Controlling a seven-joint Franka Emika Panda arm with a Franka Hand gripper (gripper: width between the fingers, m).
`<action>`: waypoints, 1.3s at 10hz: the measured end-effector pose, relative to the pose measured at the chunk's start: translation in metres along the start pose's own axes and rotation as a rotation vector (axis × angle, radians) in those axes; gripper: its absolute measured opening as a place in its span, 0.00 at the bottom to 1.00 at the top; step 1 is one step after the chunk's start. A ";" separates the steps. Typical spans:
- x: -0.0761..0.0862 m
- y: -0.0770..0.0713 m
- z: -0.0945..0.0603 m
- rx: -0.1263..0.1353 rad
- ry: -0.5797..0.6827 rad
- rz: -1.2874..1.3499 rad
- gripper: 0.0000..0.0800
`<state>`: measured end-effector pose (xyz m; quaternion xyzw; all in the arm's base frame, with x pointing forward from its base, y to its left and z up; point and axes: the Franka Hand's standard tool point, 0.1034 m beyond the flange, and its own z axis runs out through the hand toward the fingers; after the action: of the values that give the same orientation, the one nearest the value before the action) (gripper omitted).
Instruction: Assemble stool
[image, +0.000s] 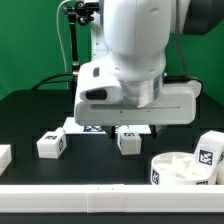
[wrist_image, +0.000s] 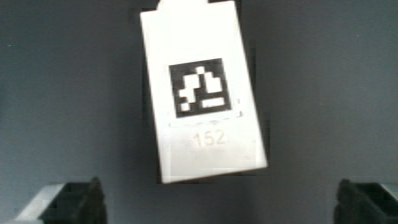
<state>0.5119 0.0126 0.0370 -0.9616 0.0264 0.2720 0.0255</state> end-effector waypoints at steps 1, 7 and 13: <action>-0.005 0.001 0.003 0.003 -0.067 0.001 0.81; -0.010 0.008 0.021 0.017 -0.437 0.014 0.81; 0.001 0.013 0.037 0.011 -0.432 0.022 0.81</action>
Offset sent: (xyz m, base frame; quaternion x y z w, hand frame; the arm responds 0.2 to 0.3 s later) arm -0.0022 0.0047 -0.0032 0.0180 -0.1157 -0.0065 0.9931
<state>0.4923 0.0015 0.0048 -0.8804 0.0320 0.4719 0.0327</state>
